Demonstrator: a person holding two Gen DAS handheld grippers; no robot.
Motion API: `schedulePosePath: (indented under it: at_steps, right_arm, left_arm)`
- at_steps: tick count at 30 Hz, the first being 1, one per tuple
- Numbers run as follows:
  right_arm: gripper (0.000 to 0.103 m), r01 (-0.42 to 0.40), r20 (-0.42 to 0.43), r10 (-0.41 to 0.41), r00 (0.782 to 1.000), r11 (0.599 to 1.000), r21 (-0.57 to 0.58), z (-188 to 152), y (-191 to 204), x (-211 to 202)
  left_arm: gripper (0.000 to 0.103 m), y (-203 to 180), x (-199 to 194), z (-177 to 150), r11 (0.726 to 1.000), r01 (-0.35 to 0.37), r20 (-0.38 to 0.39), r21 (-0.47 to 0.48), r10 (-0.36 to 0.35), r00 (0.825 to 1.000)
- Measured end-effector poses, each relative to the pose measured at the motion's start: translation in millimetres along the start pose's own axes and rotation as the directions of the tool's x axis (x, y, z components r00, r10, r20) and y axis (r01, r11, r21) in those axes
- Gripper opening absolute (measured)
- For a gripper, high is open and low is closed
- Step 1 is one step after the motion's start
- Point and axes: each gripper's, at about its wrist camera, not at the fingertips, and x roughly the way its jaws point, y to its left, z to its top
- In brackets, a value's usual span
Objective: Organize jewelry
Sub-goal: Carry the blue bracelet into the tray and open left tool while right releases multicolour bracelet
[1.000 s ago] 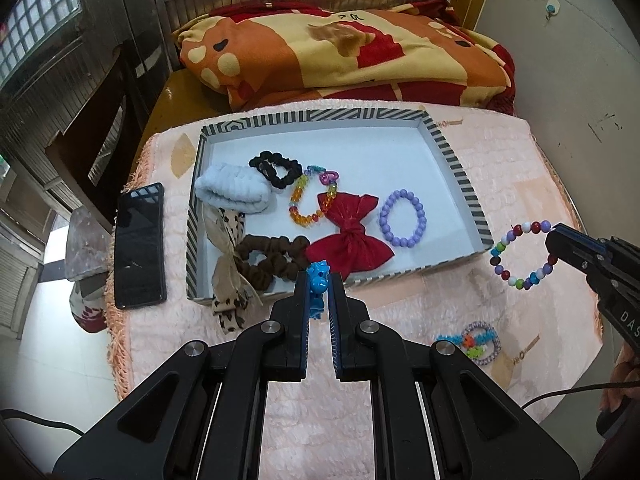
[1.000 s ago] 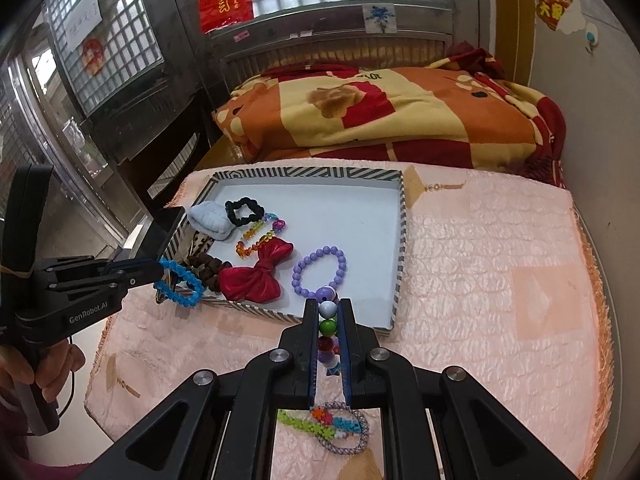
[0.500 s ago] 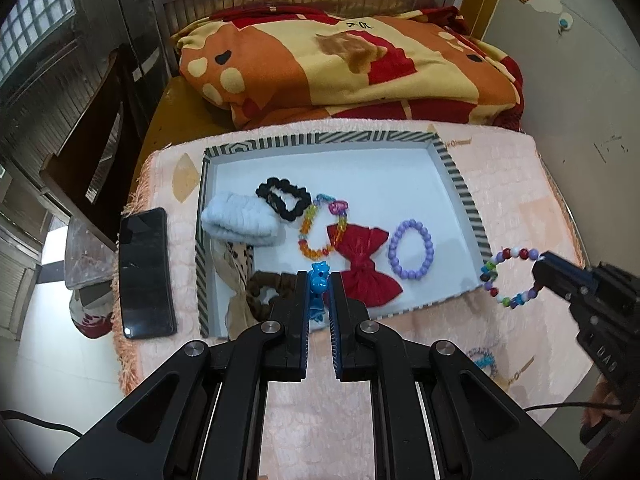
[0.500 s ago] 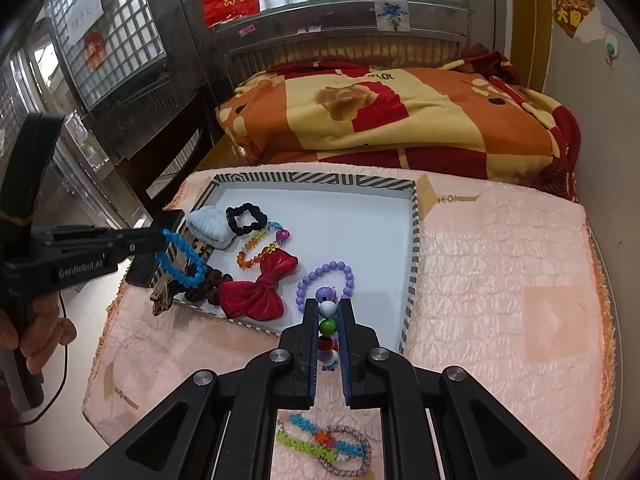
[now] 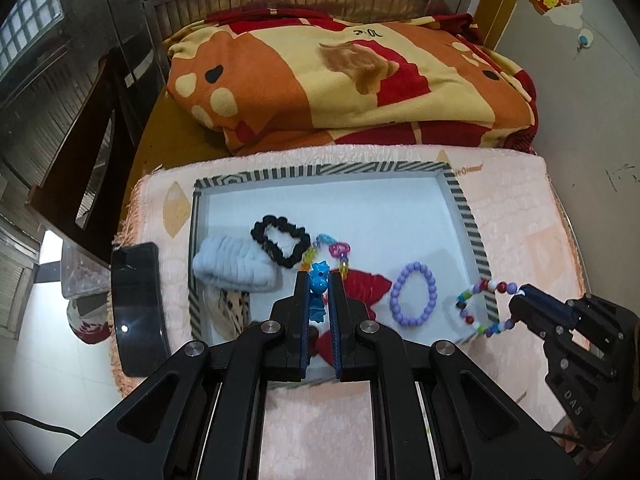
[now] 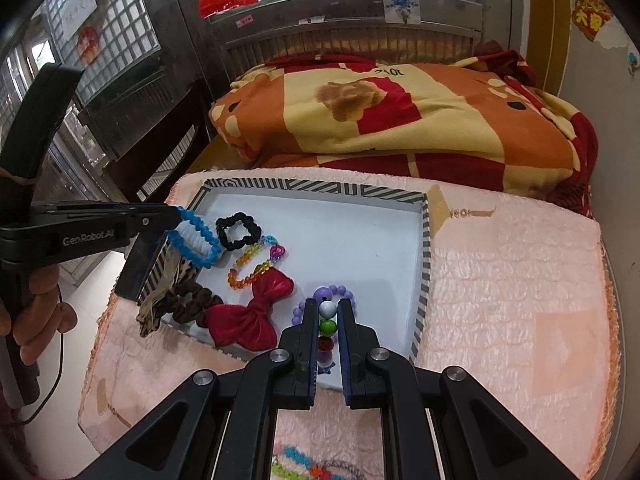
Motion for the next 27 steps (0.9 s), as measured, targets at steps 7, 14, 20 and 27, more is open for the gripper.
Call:
schedulePosePath:
  at_steps: [7,14,20,27]
  right_arm:
    - [0.008,-0.026,-0.011,0.026,1.000,1.000,-0.005,18,1,21]
    - [0.008,-0.060,-0.028,0.059,0.998,0.998,-0.017,32,6,44]
    - [0.008,-0.067,-0.050,0.067,0.997,0.998,-0.010,44,5,67]
    - [0.008,-0.074,-0.075,0.072,0.995,0.997,-0.029,58,3,92]
  left_arm:
    - [0.007,-9,22,22,1.000,-0.021,-0.014,0.009,0.021,1.000]
    - [0.007,-19,53,49,0.999,0.039,-0.054,-0.004,-0.039,0.998]
    - [0.007,-21,88,67,0.994,0.103,-0.087,-0.041,-0.106,0.991]
    - [0.007,8,125,64,0.996,0.022,-0.138,-0.081,-0.033,0.990]
